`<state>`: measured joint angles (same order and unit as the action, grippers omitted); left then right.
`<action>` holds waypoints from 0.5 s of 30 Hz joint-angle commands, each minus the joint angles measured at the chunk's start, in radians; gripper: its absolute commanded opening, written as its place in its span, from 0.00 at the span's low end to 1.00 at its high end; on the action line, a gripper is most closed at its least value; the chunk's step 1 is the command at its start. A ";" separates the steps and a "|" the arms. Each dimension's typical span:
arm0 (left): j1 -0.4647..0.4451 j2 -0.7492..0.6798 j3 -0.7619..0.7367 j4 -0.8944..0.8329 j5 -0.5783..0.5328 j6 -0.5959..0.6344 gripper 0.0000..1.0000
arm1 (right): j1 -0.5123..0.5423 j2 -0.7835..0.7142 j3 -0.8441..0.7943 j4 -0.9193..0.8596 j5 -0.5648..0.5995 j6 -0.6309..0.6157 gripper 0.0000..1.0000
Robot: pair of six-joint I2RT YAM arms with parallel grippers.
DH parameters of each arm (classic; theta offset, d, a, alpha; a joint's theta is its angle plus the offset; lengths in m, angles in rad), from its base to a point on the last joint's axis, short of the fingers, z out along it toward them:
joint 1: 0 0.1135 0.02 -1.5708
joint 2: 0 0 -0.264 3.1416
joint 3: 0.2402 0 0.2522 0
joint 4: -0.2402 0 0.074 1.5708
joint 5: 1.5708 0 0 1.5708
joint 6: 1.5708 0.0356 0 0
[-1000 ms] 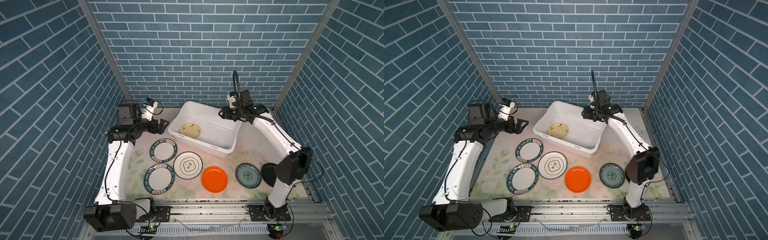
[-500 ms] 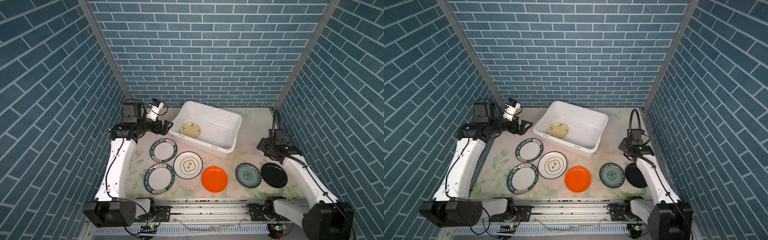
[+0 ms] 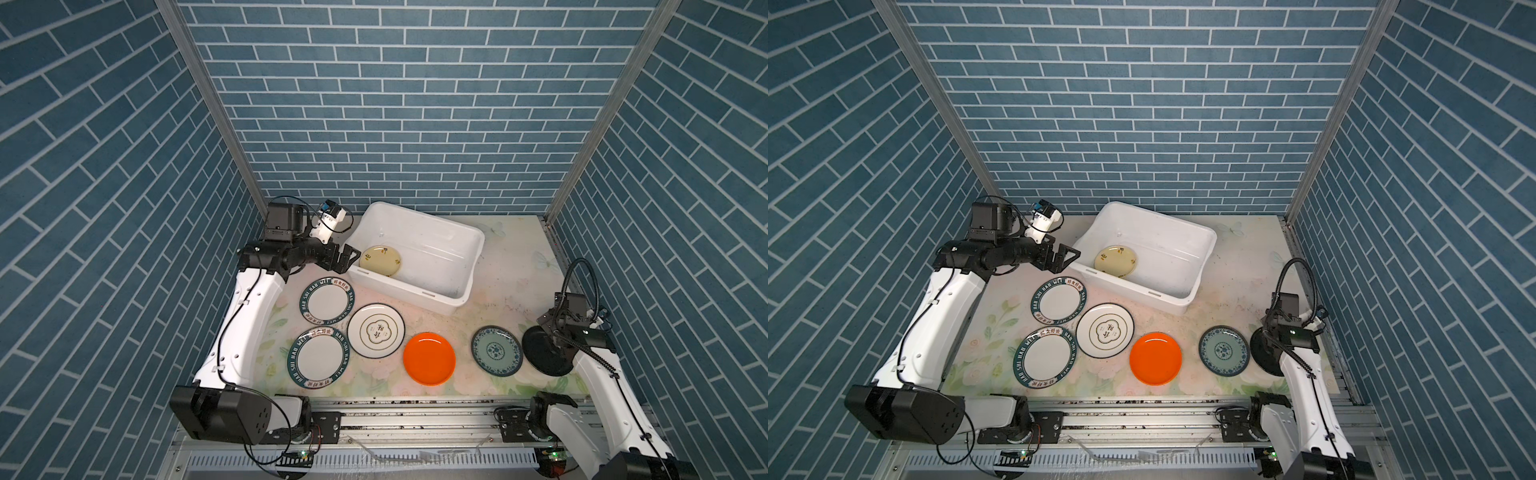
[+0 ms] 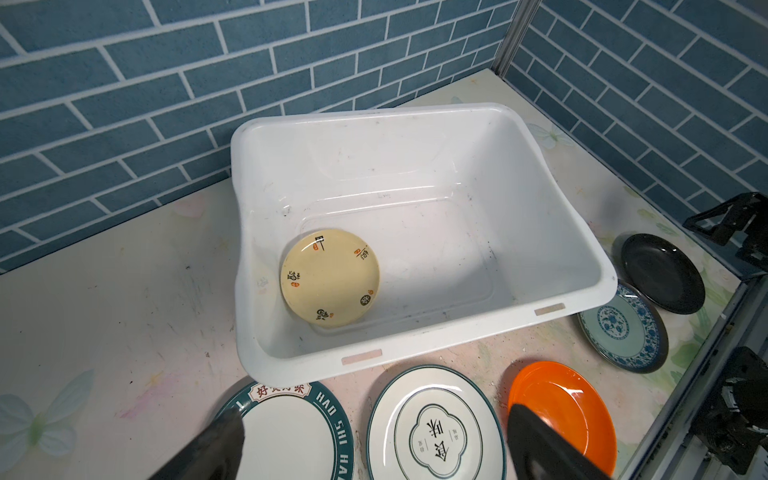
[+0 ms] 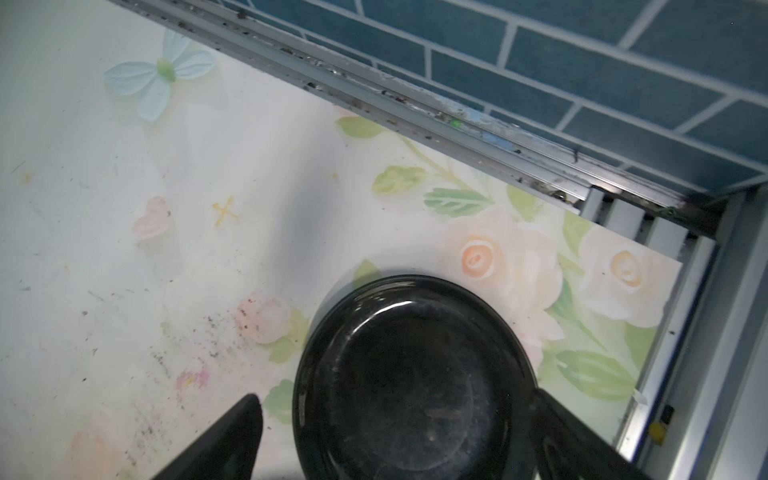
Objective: Place the plates into the plastic bin on the countertop
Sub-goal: 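Raise the right gripper out of the bin toward the black plate, then lower the right gripper onto the black plate's rim and close it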
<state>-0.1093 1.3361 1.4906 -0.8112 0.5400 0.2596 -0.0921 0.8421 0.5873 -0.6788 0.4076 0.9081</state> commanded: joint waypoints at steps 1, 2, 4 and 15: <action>-0.008 0.007 0.025 -0.028 0.000 0.007 1.00 | -0.036 -0.040 -0.020 -0.064 0.038 0.090 0.99; -0.008 0.011 0.027 -0.033 0.000 0.008 1.00 | -0.053 -0.044 -0.024 -0.071 0.030 0.093 0.99; -0.010 0.020 0.032 -0.041 0.000 0.010 1.00 | -0.088 -0.042 -0.028 -0.087 0.008 0.095 0.99; -0.011 0.081 0.087 -0.064 0.028 0.000 1.00 | -0.250 -0.060 -0.085 -0.112 -0.160 0.065 0.99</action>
<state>-0.1162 1.4025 1.5433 -0.8467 0.5457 0.2588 -0.3195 0.7998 0.5201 -0.7567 0.3054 0.9558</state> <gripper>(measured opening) 0.995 0.991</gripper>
